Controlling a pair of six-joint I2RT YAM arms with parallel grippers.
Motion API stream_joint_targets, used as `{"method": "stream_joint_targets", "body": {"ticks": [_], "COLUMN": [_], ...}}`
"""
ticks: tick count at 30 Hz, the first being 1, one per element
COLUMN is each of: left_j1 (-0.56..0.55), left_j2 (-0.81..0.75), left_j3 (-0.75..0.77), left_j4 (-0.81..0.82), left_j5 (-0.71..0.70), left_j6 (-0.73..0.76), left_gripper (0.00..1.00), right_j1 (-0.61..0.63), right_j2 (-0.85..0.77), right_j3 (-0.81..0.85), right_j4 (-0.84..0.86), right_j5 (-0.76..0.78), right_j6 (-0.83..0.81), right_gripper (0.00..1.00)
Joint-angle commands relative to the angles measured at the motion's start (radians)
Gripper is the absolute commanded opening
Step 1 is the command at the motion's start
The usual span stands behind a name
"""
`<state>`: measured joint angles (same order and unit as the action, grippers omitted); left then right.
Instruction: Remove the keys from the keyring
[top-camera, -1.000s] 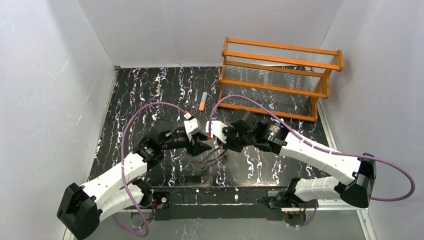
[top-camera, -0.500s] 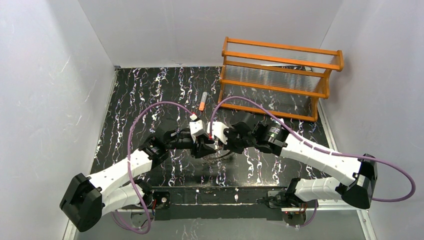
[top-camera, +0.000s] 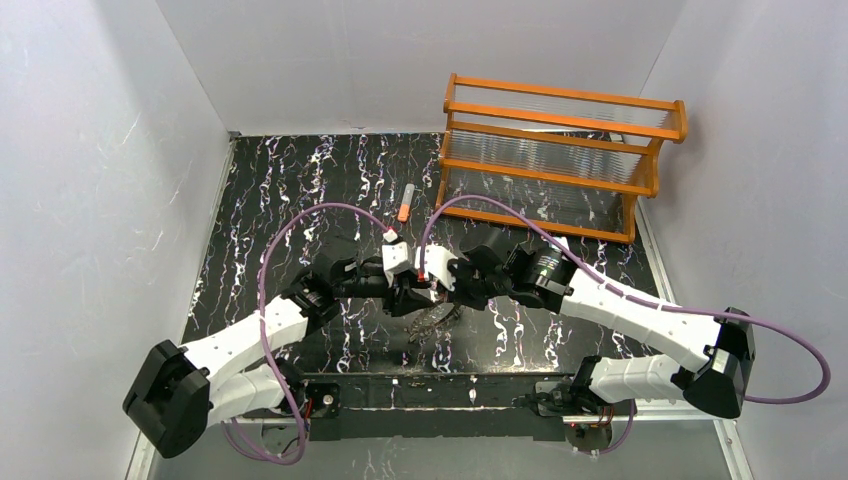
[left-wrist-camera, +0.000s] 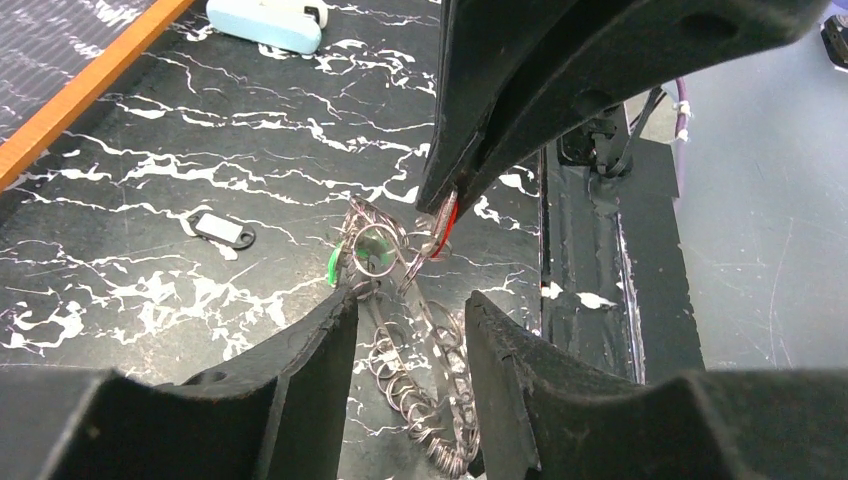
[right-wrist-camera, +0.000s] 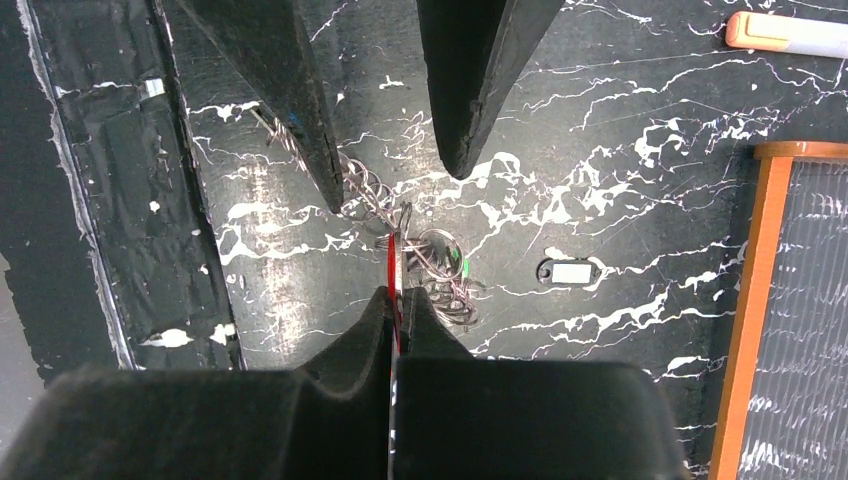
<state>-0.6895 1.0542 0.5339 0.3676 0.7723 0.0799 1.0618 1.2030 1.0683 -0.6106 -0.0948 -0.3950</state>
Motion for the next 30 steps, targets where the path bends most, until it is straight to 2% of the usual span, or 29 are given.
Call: {"method": "stream_joint_targets", "body": {"ticks": [1, 11, 19, 30], "left_j1": [-0.002, -0.002, -0.002, -0.002], "left_j2": [0.024, 0.068, 0.115, 0.129], "left_j3": [0.026, 0.058, 0.064, 0.051], "left_j4": [0.02, -0.023, 0.01, 0.04], "left_j5": [0.062, 0.079, 0.129, 0.067], "left_j6": [0.036, 0.074, 0.036, 0.004], "left_gripper": [0.42, 0.41, 0.36, 0.36], "right_j1": [0.003, 0.002, 0.002, 0.002], "right_j2": [-0.036, -0.063, -0.06, -0.083], "right_j3": [-0.006, -0.043, -0.059, -0.093], "right_j4": [0.049, 0.079, 0.092, 0.121], "right_j5": [-0.025, -0.013, -0.007, -0.003], "right_j6": [-0.007, -0.055, -0.066, -0.037], "right_gripper": [0.01, 0.01, 0.01, 0.01]}}
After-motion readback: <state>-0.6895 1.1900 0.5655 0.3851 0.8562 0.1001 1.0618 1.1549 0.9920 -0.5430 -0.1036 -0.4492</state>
